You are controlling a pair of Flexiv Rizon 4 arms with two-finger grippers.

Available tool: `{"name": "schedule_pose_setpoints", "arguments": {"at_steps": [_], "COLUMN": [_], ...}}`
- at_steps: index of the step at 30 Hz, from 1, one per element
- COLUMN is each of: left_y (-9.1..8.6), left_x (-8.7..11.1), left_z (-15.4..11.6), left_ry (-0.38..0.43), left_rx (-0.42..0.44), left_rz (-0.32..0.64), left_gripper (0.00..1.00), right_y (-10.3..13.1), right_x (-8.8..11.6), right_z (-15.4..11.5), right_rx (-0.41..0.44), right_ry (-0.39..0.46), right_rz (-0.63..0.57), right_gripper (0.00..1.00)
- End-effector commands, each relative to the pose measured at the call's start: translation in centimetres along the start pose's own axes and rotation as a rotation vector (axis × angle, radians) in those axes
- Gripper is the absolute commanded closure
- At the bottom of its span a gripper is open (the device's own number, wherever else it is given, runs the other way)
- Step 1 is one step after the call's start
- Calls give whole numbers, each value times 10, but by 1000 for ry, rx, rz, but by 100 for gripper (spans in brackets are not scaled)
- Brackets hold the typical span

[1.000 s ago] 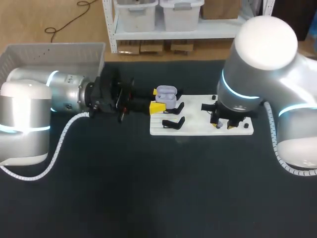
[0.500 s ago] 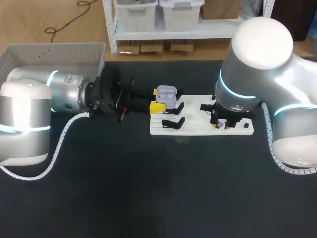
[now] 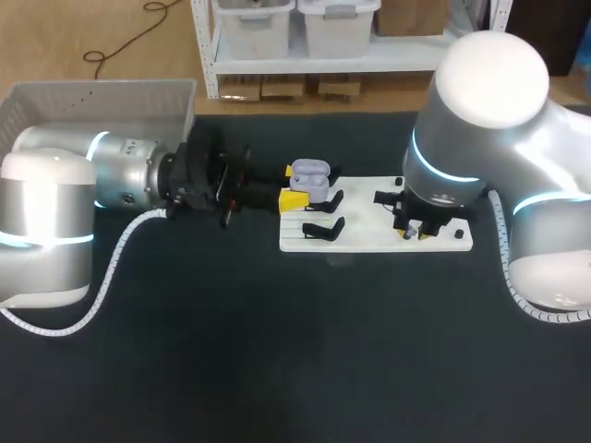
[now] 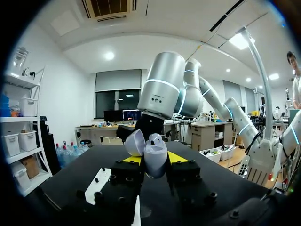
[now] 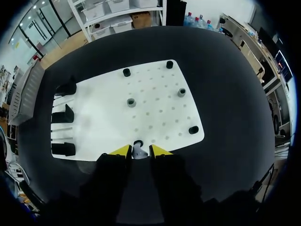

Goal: Pick up each earbud case from the left stands, insert the matching earbuds, close the lid, and place the case in the box.

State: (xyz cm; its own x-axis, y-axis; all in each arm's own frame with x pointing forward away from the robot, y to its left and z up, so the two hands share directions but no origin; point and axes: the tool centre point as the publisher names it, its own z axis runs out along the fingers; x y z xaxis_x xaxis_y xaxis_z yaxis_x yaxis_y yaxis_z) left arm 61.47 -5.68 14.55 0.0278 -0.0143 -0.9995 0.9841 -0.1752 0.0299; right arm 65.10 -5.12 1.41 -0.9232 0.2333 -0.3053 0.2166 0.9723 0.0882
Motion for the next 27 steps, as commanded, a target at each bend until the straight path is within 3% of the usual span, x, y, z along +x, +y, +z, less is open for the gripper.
{"name": "schedule_pose_setpoints", "arguments": {"at_steps": [1, 5, 10, 19, 27], "left_y": [1, 1, 1, 1, 1], "left_x": [0, 0, 0, 0, 0], "left_z": [0, 0, 0, 0, 0], "left_ry": [0, 0, 0, 0, 0], "left_rx": [3, 3, 3, 3, 3], "left_rz": [0, 0, 0, 0, 0], "left_gripper": [100, 100, 100, 100, 100], "right_y": [-1, 0, 0, -4, -6], "right_x": [0, 0, 0, 0, -1], "right_z": [2, 3, 4, -10, -45], "right_rx": [-4, -4, -1, -4, -13], "right_ry": [-1, 4, 7, 10, 7], "right_rz": [0, -3, -2, 10, 22], "right_gripper": [75, 76, 100, 100, 100]}}
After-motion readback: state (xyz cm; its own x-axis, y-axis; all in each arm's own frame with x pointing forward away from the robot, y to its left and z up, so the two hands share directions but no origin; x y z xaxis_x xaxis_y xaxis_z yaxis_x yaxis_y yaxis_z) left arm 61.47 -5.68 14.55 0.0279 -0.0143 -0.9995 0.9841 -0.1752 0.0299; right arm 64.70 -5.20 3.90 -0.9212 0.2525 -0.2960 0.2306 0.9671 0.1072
